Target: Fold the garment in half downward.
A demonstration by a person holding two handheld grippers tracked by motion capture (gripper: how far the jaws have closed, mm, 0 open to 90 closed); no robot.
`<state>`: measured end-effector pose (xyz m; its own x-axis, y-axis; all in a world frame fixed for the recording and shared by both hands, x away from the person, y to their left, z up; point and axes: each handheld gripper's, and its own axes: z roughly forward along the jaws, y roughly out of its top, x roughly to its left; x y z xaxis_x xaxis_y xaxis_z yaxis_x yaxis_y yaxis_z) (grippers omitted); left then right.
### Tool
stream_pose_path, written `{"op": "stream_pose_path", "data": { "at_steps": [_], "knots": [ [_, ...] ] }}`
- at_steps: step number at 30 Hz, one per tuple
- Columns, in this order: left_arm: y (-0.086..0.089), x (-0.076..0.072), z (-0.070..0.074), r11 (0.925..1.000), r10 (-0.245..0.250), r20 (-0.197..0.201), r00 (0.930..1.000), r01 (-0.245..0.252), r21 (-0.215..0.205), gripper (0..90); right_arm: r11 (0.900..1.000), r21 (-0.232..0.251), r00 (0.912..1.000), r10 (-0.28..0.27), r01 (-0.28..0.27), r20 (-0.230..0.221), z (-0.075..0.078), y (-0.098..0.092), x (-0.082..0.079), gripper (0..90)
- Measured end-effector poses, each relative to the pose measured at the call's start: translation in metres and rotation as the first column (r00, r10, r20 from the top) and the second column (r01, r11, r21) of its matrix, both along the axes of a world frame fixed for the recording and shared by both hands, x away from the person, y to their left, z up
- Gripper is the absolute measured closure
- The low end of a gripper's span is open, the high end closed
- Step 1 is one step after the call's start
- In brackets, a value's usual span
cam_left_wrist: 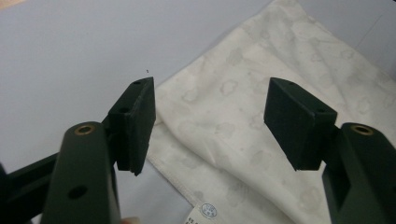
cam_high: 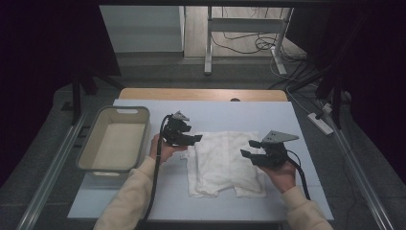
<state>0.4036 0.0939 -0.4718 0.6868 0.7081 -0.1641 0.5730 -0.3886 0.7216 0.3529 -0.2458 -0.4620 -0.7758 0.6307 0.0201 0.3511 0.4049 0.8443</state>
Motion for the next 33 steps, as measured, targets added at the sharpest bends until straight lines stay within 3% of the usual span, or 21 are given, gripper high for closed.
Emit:
{"op": "stream_pose_path", "data": {
  "at_steps": [7, 14, 24, 30, 33],
  "knots": [
    [0.001, 0.0, 0.001, 1.0, -0.005, -0.003, 1.0, 0.005, -0.004, 33.3, 0.997, 0.002, 0.997, 0.078, -0.078, 0.003, 0.004, 0.025, -0.011, 46.3],
    [0.003, 0.001, 0.003, 0.9999, -0.008, 0.0, 1.0, 0.008, -0.007, 32.7, 0.988, 0.0, 0.9875, 0.157, -0.157, -0.006, 0.005, 0.049, -0.025, 45.8],
    [0.007, 0.002, 0.002, 1.0, 0.004, 0.0, 1.0, -0.004, -0.006, 31.9, 0.978, -0.005, 0.9764, 0.21, -0.211, -0.049, -0.005, 0.078, -0.037, 45.2],
    [0.006, 0.002, 0.002, 1.0, 0.004, 0.0, 1.0, -0.004, 0.0, 31.1, 0.966, -0.023, 0.9644, 0.255, -0.257, -0.07, -0.015, 0.098, -0.048, 45.1],
    [0.006, 0.001, 0.002, 1.0, 0.004, 0.003, 1.0, -0.004, 0.005, 30.8, 0.957, -0.04, 0.9535, 0.283, -0.288, -0.104, -0.021, 0.111, -0.055, 45.4]
  ]
}}
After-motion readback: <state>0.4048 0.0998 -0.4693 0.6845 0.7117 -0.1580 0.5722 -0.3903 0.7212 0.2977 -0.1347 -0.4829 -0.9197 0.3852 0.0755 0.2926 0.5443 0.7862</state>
